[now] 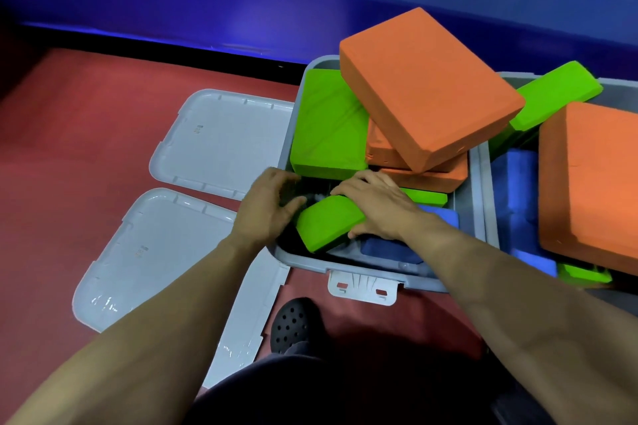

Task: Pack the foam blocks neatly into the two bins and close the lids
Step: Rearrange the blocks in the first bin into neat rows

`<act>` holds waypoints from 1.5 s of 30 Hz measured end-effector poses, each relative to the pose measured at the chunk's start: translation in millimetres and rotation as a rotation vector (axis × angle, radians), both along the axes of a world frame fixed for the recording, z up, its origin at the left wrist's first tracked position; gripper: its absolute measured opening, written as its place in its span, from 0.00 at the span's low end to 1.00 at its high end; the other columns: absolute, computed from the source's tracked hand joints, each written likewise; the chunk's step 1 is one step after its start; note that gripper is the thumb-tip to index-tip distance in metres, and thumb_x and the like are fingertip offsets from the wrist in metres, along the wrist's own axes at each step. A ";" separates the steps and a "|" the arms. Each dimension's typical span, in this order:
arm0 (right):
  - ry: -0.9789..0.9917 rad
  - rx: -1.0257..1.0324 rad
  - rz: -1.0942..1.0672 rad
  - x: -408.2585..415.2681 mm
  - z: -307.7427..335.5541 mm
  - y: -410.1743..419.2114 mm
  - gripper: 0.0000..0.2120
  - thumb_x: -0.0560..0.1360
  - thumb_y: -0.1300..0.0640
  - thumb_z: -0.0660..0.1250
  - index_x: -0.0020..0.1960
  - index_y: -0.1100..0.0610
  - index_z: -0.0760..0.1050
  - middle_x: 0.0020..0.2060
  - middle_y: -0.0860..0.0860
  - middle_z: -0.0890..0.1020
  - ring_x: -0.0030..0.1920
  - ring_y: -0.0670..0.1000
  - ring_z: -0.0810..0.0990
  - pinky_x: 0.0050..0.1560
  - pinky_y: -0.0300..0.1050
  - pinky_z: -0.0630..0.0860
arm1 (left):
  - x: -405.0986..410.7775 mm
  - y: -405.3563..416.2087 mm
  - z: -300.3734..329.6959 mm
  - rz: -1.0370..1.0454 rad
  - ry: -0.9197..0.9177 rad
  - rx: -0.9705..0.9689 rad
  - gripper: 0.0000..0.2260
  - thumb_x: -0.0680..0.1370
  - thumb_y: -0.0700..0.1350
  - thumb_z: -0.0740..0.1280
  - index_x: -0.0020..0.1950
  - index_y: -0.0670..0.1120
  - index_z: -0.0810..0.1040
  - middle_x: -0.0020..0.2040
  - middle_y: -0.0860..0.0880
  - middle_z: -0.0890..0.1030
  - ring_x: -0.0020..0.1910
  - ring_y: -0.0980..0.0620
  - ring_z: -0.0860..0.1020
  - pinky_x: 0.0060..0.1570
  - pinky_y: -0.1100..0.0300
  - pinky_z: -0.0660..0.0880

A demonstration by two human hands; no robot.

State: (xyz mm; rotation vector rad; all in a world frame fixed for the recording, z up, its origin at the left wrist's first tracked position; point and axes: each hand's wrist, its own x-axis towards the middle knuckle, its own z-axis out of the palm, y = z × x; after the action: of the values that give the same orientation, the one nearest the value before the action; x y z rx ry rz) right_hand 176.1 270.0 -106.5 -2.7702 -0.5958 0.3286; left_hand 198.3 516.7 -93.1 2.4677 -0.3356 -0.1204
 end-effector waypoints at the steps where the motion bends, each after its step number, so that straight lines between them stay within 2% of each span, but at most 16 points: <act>1: 0.016 0.013 0.005 1.5 0.2 -0.4 0.42 0.65 0.42 0.80 0.74 0.45 0.65 0.71 0.44 0.70 0.73 0.50 0.63 0.74 0.49 0.59 | 1.4 2.4 -1.5 0.058 -0.020 -0.035 0.18 0.76 0.45 0.75 0.64 0.47 0.79 0.59 0.48 0.77 0.56 0.50 0.76 0.55 0.58 0.72; 4: 0.067 0.111 0.001 7.7 10.2 -0.8 0.43 0.65 0.45 0.81 0.75 0.47 0.66 0.71 0.47 0.70 0.73 0.50 0.64 0.71 0.49 0.65 | 6.4 7.1 -0.4 0.270 0.195 -0.220 0.18 0.77 0.46 0.75 0.66 0.48 0.78 0.61 0.48 0.77 0.53 0.50 0.78 0.51 0.56 0.76; 6: 0.076 0.140 0.023 12.2 19.4 0.0 0.44 0.65 0.44 0.80 0.76 0.49 0.66 0.70 0.48 0.71 0.72 0.51 0.65 0.71 0.49 0.66 | 7.6 9.5 2.8 0.373 0.324 -0.343 0.14 0.78 0.48 0.74 0.62 0.49 0.80 0.54 0.43 0.83 0.47 0.49 0.81 0.51 0.50 0.81; 8: 0.057 0.132 0.050 16.6 29.9 0.7 0.44 0.65 0.40 0.80 0.76 0.49 0.66 0.68 0.49 0.72 0.70 0.52 0.67 0.71 0.49 0.66 | 8.1 9.3 10.5 0.433 0.330 -0.428 0.10 0.79 0.50 0.72 0.58 0.48 0.82 0.49 0.43 0.84 0.41 0.53 0.80 0.52 0.51 0.79; 11: 0.028 0.121 0.035 18.3 46.9 1.9 0.45 0.64 0.36 0.78 0.76 0.49 0.66 0.66 0.48 0.73 0.67 0.50 0.68 0.69 0.48 0.68 | 12.0 6.4 29.1 0.414 0.320 -0.537 0.07 0.81 0.51 0.69 0.53 0.50 0.83 0.50 0.54 0.84 0.49 0.56 0.81 0.59 0.51 0.79; 13: 0.009 0.119 0.007 16.1 55.5 2.1 0.46 0.64 0.35 0.78 0.76 0.49 0.67 0.64 0.48 0.73 0.66 0.50 0.69 0.68 0.48 0.69 | 12.6 3.6 42.8 0.345 0.362 -0.566 0.11 0.81 0.53 0.68 0.52 0.47 0.83 0.50 0.48 0.85 0.52 0.49 0.83 0.60 0.45 0.80; 15: 0.009 0.116 -0.017 12.8 60.3 2.1 0.47 0.63 0.34 0.78 0.76 0.50 0.66 0.63 0.48 0.72 0.66 0.50 0.69 0.68 0.48 0.69 | 9.1 -0.4 55.6 0.288 0.413 -0.552 0.15 0.81 0.56 0.68 0.53 0.44 0.83 0.52 0.44 0.84 0.52 0.48 0.82 0.60 0.41 0.79; 17: 0.010 0.113 -0.026 10.5 62.5 2.7 0.48 0.64 0.34 0.77 0.77 0.50 0.65 0.64 0.48 0.72 0.67 0.50 0.69 0.69 0.47 0.68 | 2.2 -3.7 64.7 0.251 0.509 -0.497 0.20 0.78 0.63 0.69 0.57 0.48 0.82 0.56 0.48 0.83 0.56 0.52 0.80 0.61 0.41 0.78; 20: -0.002 0.120 -0.042 7.9 66.2 2.6 0.47 0.65 0.36 0.78 0.78 0.51 0.64 0.66 0.49 0.71 0.68 0.50 0.69 0.70 0.44 0.66 | -11.8 -4.6 71.7 0.192 0.717 -0.459 0.27 0.75 0.64 0.71 0.70 0.54 0.74 0.64 0.54 0.77 0.57 0.56 0.77 0.52 0.49 0.79; 21: -0.003 0.134 -0.052 6.6 67.0 2.6 0.47 0.65 0.37 0.78 0.77 0.51 0.64 0.67 0.49 0.71 0.69 0.50 0.68 0.70 0.43 0.65 | -16.2 -3.4 72.7 0.158 0.717 -0.452 0.29 0.75 0.61 0.73 0.74 0.55 0.70 0.65 0.54 0.76 0.57 0.57 0.77 0.50 0.52 0.79; 24: -0.004 0.174 -0.079 2.4 69.9 1.0 0.46 0.65 0.38 0.79 0.77 0.52 0.65 0.68 0.49 0.71 0.69 0.50 0.69 0.71 0.44 0.65 | -21.3 -2.5 71.6 -0.050 0.511 -0.231 0.41 0.70 0.55 0.80 0.78 0.53 0.64 0.70 0.53 0.71 0.64 0.54 0.72 0.60 0.59 0.72; 28: 0.028 0.180 -0.102 -2.3 75.9 -4.1 0.47 0.65 0.39 0.79 0.78 0.52 0.63 0.71 0.50 0.69 0.73 0.50 0.66 0.73 0.44 0.63 | -21.6 -11.2 76.9 -0.074 0.307 -0.051 0.41 0.68 0.54 0.82 0.76 0.50 0.67 0.70 0.49 0.74 0.62 0.51 0.73 0.57 0.61 0.68; 32: 0.011 0.272 -0.159 -9.8 88.0 -11.9 0.48 0.67 0.42 0.79 0.79 0.55 0.61 0.78 0.51 0.63 0.79 0.48 0.55 0.77 0.41 0.54 | -23.1 -14.1 92.9 -0.019 0.271 -0.121 0.41 0.66 0.55 0.83 0.76 0.50 0.70 0.71 0.47 0.74 0.67 0.47 0.74 0.63 0.58 0.71; 35: -0.034 0.311 -0.177 -15.1 102.0 -14.9 0.45 0.70 0.44 0.78 0.79 0.55 0.60 0.79 0.51 0.61 0.80 0.47 0.52 0.77 0.38 0.50 | -28.5 -14.9 107.8 0.003 0.226 -0.159 0.41 0.66 0.56 0.82 0.75 0.51 0.71 0.70 0.48 0.75 0.67 0.48 0.74 0.66 0.53 0.72; 42: -0.074 0.350 -0.259 -40.0 122.0 2.3 0.43 0.71 0.44 0.76 0.79 0.55 0.60 0.77 0.50 0.62 0.78 0.51 0.59 0.79 0.47 0.55 | -29.9 -5.5 133.7 -0.061 0.266 -0.129 0.42 0.67 0.52 0.83 0.77 0.51 0.69 0.71 0.48 0.74 0.68 0.48 0.73 0.63 0.57 0.71; 45: -0.093 0.377 -0.323 -49.3 121.3 5.2 0.43 0.70 0.44 0.77 0.78 0.57 0.63 0.73 0.50 0.67 0.74 0.51 0.64 0.76 0.44 0.58 | -33.9 -4.1 134.5 -0.088 0.276 -0.142 0.40 0.70 0.49 0.81 0.78 0.52 0.67 0.73 0.47 0.69 0.72 0.48 0.69 0.65 0.59 0.67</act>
State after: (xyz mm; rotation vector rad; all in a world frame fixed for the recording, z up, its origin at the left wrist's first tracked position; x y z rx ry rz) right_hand 126.8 275.1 14.8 -2.4668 -0.1944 0.0121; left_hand 164.5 512.6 41.4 2.2591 -0.3199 -0.4538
